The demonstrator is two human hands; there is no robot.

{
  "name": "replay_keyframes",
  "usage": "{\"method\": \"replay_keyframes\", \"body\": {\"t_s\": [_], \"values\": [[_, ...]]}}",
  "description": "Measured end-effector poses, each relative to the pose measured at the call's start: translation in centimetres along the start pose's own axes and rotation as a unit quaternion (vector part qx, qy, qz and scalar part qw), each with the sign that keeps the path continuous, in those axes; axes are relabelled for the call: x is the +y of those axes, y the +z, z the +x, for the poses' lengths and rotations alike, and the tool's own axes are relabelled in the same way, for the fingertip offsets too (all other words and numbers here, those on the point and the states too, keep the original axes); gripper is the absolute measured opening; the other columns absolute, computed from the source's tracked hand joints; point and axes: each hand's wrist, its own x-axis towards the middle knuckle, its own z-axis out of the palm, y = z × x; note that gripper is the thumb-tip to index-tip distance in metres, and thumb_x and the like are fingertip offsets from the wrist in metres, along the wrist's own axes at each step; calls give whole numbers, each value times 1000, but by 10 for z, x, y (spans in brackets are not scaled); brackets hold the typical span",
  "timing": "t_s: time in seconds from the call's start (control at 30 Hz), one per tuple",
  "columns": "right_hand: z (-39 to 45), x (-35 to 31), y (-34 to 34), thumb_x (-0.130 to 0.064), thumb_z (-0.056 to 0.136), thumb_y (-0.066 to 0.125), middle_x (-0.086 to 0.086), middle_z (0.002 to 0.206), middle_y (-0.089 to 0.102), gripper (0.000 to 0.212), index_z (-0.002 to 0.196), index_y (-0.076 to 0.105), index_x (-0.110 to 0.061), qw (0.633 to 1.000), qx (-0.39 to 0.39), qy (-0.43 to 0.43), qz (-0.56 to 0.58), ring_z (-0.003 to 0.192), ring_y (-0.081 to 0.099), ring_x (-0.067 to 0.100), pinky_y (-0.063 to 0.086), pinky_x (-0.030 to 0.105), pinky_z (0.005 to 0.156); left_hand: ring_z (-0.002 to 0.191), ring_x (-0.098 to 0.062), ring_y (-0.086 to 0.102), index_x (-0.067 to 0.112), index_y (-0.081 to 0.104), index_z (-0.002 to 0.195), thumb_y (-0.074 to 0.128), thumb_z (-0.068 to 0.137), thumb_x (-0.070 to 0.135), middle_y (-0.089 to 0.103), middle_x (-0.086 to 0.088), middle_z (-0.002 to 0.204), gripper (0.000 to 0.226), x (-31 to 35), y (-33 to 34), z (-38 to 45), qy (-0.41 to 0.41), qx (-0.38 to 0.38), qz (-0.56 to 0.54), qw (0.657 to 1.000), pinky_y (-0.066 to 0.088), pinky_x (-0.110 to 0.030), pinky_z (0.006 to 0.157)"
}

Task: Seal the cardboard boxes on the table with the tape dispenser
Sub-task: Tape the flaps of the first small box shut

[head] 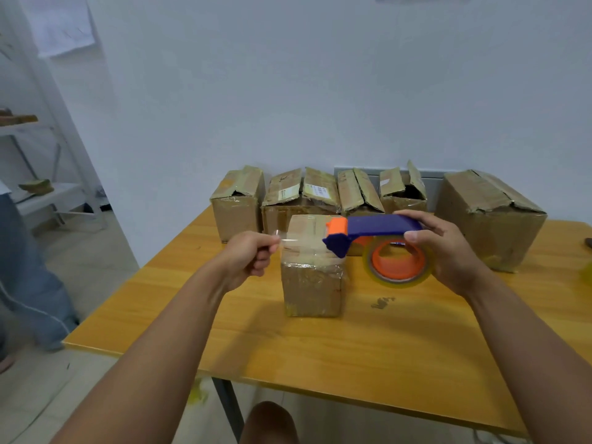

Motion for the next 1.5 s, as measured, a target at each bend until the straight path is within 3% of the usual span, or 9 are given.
{"method": "replay_keyframes", "body": {"t_s": [0.2,0.3,0.43,0.53,0.63,0.87,1.2,1.33,1.5], "values": [[-3,30,19,-26,72,69,12,115,63,59,128,58,-11,998,26,31,58,96,66,24,56,29,73,57,-14,43,16,48,65,48,99,25,36,2,61,35,-19,6,7,-46,8,-189,981,44,-28,58],[-6,40,34,-23,75,66,12,113,64,55,127,56,-11,994,46,38,94,90,68,19,56,27,69,61,-15,50,17,47,63,48,97,25,42,1,64,35,-23,0,11,-46,21,-234,971,48,-29,62],[-7,33,35,-31,68,74,9,113,65,57,122,61,-17,995,59,28,70,93,68,20,56,28,70,69,-17,62,14,48,62,51,99,29,50,-3,67,40,-15,-10,10,-14,42,-100,994,54,-34,74],[-7,19,24,-32,71,73,6,115,65,54,124,62,-22,999,46,9,6,100,67,23,57,32,76,68,-15,63,16,46,60,55,99,34,46,-6,70,44,-7,-15,6,17,45,52,997,50,-31,70],[-6,1,15,-44,67,73,4,116,65,58,122,64,-30,997,26,-14,-66,101,67,22,57,34,78,62,-15,59,18,44,56,55,98,38,40,1,58,48,-4,-13,4,25,36,101,994,44,-29,64],[0,-14,11,-59,64,68,-2,117,64,62,121,63,-36,983,-15,-15,-180,105,63,19,57,37,84,53,-15,48,16,44,58,54,99,38,35,6,48,47,-16,-2,1,-12,60,116,991,37,-30,59],[-2,-5,13,-61,62,64,-4,116,62,59,118,62,-39,980,-16,-5,-199,104,61,16,54,29,79,53,-15,45,15,47,61,56,98,38,37,4,51,44,-30,4,2,-53,49,75,995,32,-28,55],[-4,-1,11,-61,63,64,-6,115,61,56,116,62,-42,981,-14,-1,-195,105,61,18,56,34,81,51,-14,46,15,51,65,54,98,43,39,1,54,44,-33,3,1,-83,16,46,995,33,-28,54],[-4,1,11,-59,66,65,-7,115,60,53,116,62,-43,981,-14,-3,-194,105,60,18,57,37,83,48,-14,49,11,59,77,54,96,49,47,0,54,43,-21,-4,2,-118,13,122,985,36,-25,51]]}}
